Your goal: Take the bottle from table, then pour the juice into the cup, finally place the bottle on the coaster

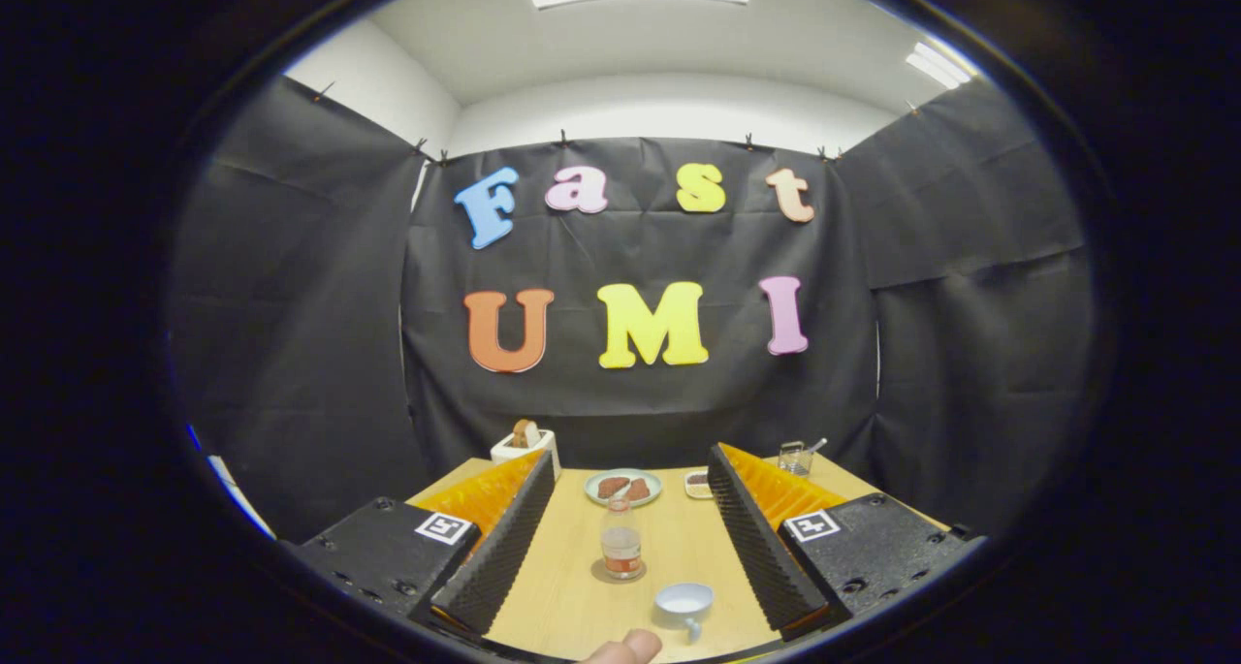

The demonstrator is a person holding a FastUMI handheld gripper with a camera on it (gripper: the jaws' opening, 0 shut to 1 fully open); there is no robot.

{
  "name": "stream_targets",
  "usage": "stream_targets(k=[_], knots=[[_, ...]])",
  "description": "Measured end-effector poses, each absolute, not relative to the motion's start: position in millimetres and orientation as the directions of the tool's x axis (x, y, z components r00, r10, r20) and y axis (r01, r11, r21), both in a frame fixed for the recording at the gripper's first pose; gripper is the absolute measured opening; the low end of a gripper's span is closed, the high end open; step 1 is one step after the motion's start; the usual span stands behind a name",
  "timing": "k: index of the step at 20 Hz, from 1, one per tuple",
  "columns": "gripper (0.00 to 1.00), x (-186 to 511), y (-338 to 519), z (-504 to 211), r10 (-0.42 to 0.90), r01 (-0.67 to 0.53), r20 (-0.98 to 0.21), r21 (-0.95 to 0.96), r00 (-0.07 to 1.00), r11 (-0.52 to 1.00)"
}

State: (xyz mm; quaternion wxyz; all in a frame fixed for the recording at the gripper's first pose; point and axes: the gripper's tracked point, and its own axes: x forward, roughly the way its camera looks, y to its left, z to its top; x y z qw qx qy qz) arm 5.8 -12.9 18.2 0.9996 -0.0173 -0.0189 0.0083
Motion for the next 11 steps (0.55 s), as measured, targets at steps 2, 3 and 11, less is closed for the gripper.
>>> stream_targets(k=[2, 3, 11], knots=[[1.00, -2.9, -9.8, 28.4, 0.030, -0.028, 0.040, -0.048, 0.999, 0.998], [1.00, -5.8, -11.0, 31.2, 0.025, -0.023, 0.038, -0.050, 0.999, 0.998], [1.00, -16.1, -17.8, 34.4, 0.008, -0.007, 0.020, -0.043, 1.000, 0.999]])
